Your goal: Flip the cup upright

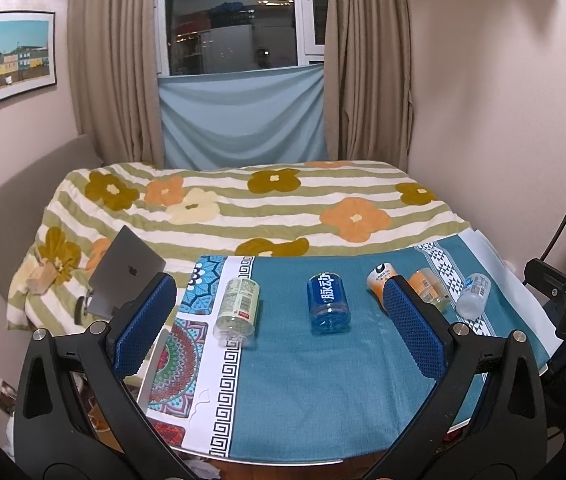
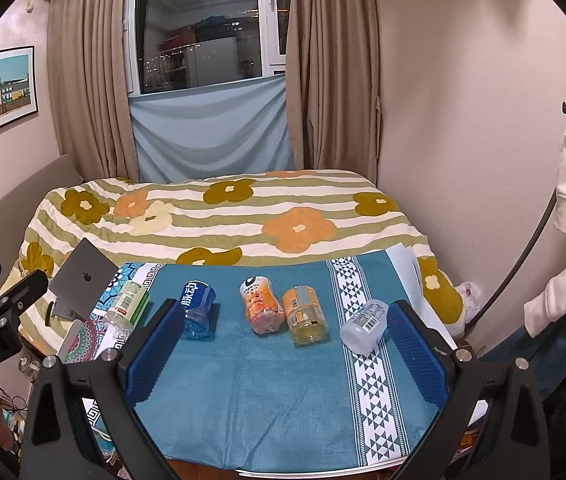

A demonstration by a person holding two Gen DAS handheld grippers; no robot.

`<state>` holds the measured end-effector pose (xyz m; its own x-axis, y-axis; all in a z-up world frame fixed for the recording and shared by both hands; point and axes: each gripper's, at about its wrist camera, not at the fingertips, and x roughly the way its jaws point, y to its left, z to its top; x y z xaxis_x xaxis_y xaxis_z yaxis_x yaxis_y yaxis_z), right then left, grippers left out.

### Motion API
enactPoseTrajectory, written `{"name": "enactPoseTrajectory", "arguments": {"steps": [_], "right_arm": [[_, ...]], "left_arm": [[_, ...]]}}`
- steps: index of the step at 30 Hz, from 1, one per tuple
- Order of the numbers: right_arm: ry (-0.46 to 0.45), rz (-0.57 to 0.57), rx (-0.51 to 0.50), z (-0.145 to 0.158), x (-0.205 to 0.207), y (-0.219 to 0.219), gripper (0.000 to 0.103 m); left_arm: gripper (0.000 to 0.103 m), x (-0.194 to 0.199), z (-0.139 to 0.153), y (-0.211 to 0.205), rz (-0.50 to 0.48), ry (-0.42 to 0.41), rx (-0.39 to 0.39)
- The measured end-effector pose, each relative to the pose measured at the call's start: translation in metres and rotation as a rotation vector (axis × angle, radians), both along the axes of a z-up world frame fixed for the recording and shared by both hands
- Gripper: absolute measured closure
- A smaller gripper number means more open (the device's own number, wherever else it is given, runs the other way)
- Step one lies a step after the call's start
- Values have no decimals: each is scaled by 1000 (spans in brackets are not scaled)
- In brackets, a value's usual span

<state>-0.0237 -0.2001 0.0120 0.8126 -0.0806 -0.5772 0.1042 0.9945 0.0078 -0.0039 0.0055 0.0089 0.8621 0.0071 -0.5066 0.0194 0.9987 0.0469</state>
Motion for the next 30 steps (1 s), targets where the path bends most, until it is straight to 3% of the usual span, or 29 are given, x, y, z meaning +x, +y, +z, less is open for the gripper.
{"name": "enactPoseTrajectory", "arguments": {"steps": [30], "right_arm": [[-18,9,1,0,-1,-1,2]], "left_arm": [[0,0,1,1,11,-5,-7]]}}
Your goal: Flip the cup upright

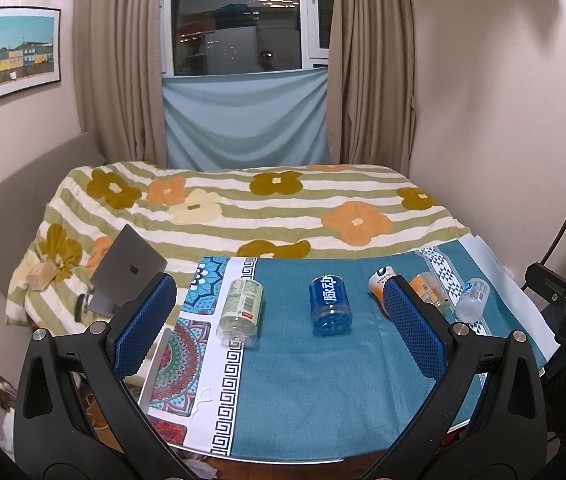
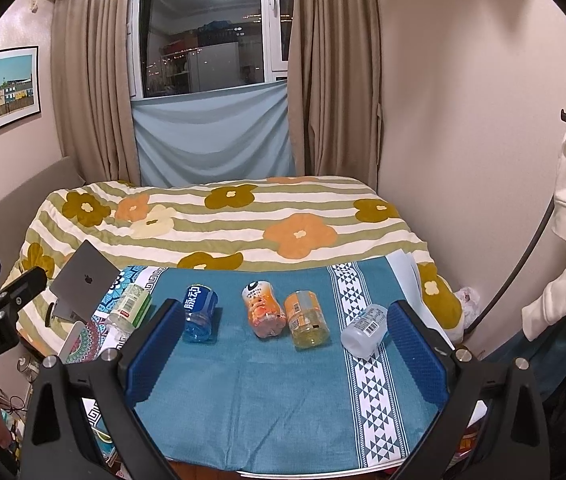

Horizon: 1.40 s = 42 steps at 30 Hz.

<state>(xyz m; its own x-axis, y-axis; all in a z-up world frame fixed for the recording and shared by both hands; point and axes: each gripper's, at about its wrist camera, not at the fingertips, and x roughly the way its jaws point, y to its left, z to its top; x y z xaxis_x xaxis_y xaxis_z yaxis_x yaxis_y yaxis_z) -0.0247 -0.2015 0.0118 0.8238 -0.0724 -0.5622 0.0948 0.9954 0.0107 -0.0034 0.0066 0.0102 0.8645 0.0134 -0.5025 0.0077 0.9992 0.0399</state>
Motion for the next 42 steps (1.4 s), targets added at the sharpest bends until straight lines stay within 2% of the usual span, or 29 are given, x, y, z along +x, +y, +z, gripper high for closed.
{"name": "enactPoseTrajectory", "arguments": {"steps": [19,29,35,42], "right_arm": [[6,31,11,-6,0,2,2],[99,79,39,-29,30,15,2],[157,97,49,-56,56,30,2],[238,148,61,-101,98,54,2]], "left_arm": [[0,3,-1,7,5,23,-7],[0,42,-23,23,19,146,17],[0,86,-51,41,19,241,12],[0,144,-97,57,5,360,75]]}}
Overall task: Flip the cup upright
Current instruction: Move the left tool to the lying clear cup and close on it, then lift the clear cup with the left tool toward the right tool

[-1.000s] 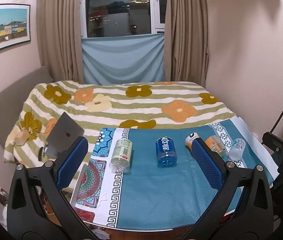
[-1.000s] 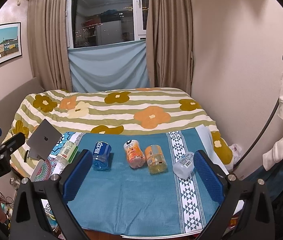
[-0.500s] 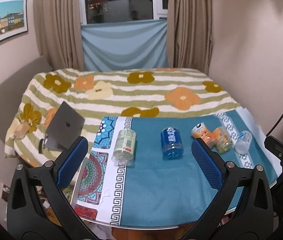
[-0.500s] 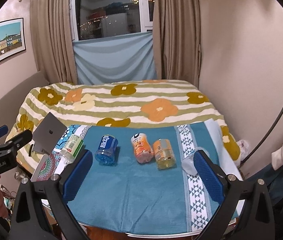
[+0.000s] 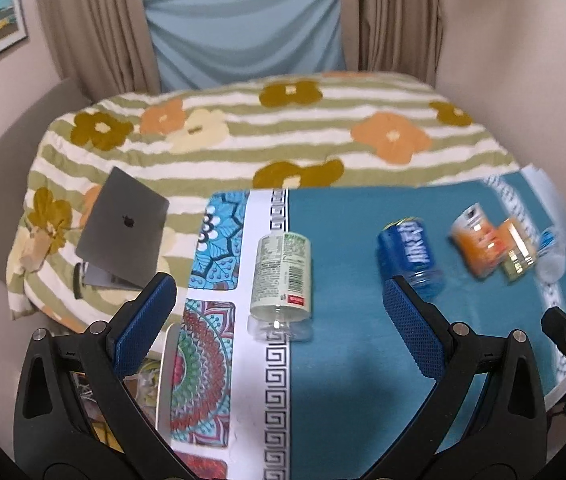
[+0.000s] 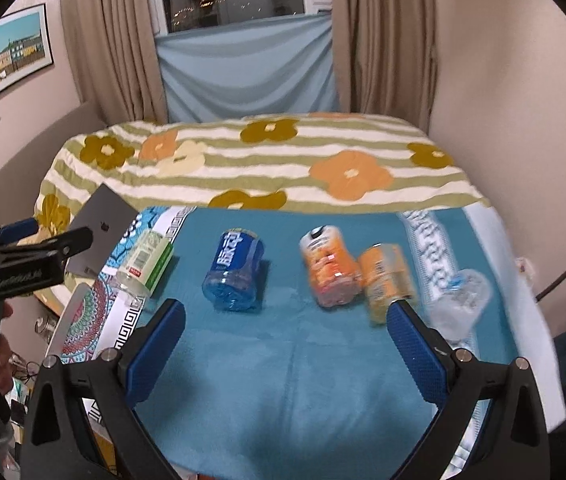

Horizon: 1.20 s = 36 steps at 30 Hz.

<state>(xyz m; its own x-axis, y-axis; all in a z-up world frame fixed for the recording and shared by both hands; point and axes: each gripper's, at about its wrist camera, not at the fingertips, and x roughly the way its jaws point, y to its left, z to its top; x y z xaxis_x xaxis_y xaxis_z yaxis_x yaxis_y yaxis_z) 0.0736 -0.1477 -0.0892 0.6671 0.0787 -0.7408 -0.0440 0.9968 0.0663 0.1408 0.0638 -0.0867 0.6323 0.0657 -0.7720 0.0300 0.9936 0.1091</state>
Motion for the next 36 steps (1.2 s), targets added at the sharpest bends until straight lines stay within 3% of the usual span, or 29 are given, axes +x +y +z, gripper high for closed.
{"name": "enactPoseTrajectory", "arguments": {"steps": [8,15,21,23,28,36], "right_arm": [[72,28,-5,-41,38,17,2],[135,6,13,-69,52,10,2],[173,1,30,-83,55,9,2],[176,2,29,-85,55,8,2],[177,1,34,-87,56,6,2],[174,-15,52,-86,52,2,2]], "left_arm": [[0,63,-57,10,-54,227,6],[0,89,-96,13,-68,392,1],[7,95,-113,14,-51,474,-28],[20,96,-117,14,-45,493,-40],[35,99,-121,12,-39,524,-70],[36,102,-121,8,-55,533,-70]]}}
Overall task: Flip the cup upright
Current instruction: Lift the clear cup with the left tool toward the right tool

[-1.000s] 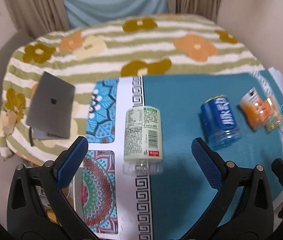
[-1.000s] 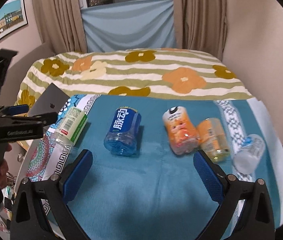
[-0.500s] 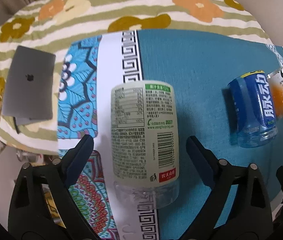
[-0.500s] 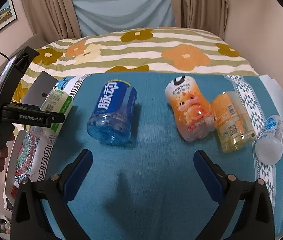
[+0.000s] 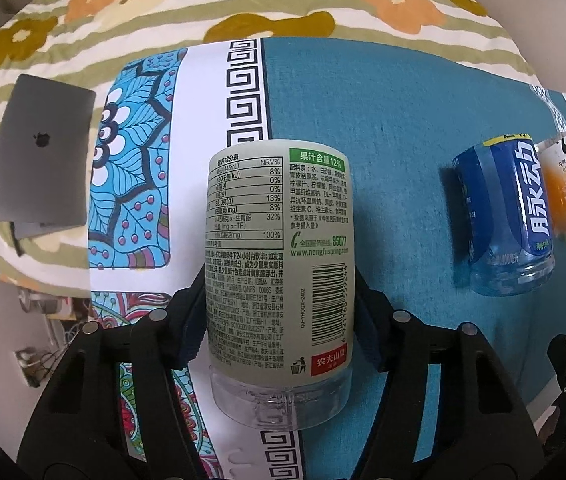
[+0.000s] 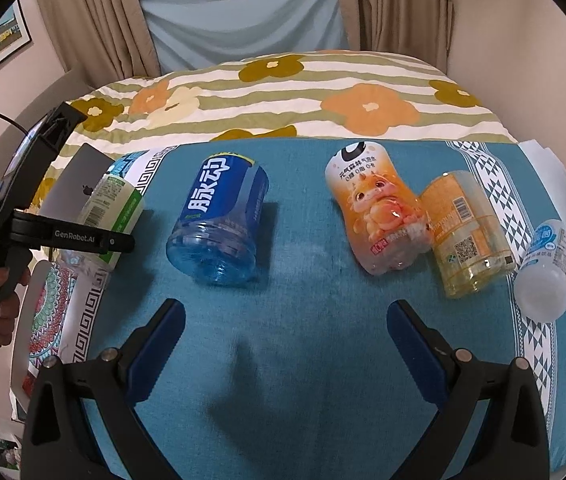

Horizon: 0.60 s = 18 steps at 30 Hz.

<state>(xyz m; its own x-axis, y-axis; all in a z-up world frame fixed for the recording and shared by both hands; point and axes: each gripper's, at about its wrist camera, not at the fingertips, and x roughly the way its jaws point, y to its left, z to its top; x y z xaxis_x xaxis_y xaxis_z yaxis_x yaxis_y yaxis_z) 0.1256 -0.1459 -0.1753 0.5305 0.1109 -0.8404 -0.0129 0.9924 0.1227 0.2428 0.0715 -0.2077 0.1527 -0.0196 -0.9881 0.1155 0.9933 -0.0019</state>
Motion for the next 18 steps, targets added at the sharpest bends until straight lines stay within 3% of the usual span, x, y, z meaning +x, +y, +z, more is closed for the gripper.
{"name": "enactPoseTrajectory", "arguments": {"steps": [8,18], "right_arm": [[-11,-8,9,9,-6,-5,2],[-40,10,9,32,-30,-26,2]], "left_arm": [[37,-12,11,-7,-3,3,-8],[37,-67,31,-45,23,-15,-53]]}}
